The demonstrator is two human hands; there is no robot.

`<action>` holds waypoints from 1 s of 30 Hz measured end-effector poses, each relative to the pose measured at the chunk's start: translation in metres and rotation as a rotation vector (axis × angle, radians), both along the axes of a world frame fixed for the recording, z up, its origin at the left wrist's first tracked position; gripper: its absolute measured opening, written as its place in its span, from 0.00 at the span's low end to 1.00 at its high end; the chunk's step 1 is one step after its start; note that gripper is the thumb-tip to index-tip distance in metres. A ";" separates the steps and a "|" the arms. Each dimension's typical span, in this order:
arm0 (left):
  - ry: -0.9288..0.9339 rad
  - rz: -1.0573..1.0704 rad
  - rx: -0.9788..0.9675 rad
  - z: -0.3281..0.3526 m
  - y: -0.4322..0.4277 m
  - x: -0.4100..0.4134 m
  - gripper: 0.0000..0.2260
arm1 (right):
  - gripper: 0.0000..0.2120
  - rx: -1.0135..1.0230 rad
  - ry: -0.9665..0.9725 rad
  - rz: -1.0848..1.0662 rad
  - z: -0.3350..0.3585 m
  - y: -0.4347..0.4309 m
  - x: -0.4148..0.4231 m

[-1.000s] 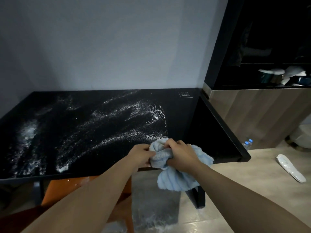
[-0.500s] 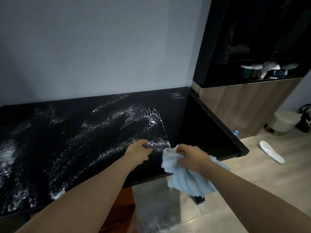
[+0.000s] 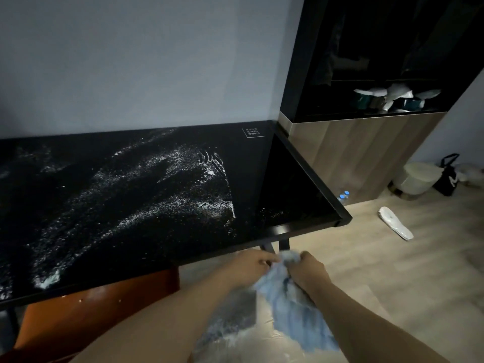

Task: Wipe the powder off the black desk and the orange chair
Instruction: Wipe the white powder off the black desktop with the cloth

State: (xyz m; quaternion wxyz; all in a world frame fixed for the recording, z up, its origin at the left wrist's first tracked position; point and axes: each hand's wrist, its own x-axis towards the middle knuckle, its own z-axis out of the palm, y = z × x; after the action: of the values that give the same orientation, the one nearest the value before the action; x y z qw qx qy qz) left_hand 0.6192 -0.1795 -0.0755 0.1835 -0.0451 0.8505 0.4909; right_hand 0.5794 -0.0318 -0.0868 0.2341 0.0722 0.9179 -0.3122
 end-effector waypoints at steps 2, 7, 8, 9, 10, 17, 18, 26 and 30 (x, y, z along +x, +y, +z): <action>0.008 0.060 -0.011 0.000 0.009 -0.001 0.20 | 0.19 -0.022 -0.038 -0.082 -0.002 0.023 -0.002; -0.113 0.009 -0.105 -0.011 0.013 -0.009 0.19 | 0.04 -0.313 -0.009 -0.052 0.007 0.012 -0.020; -0.113 0.018 -0.190 -0.014 0.009 -0.012 0.19 | 0.05 -0.305 0.032 -0.044 0.012 0.010 -0.025; -0.115 0.056 -0.262 -0.013 0.004 -0.012 0.19 | 0.08 -0.268 0.073 -0.041 0.017 0.011 -0.030; -0.115 0.102 -0.299 -0.010 -0.001 -0.012 0.21 | 0.11 -0.215 0.111 -0.041 0.022 0.014 -0.035; -0.021 0.239 -0.418 0.001 -0.031 -0.031 0.22 | 0.23 0.109 0.363 -0.115 0.033 0.038 -0.094; -0.004 0.256 -0.440 0.001 -0.035 -0.034 0.22 | 0.24 0.139 0.423 -0.108 0.032 0.036 -0.103; 0.001 0.248 -0.693 -0.017 -0.068 -0.049 0.23 | 0.36 0.360 0.250 0.062 -0.014 0.009 -0.155; -0.121 0.237 -0.775 -0.030 -0.082 -0.048 0.26 | 0.39 0.359 0.143 0.021 -0.033 -0.004 -0.165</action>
State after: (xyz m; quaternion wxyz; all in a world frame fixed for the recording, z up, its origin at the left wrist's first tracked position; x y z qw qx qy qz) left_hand 0.5709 -0.2611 -0.1056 0.1449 -0.2372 0.9491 0.1484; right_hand 0.4142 -0.0357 -0.1200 0.1546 0.0809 0.9739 -0.1454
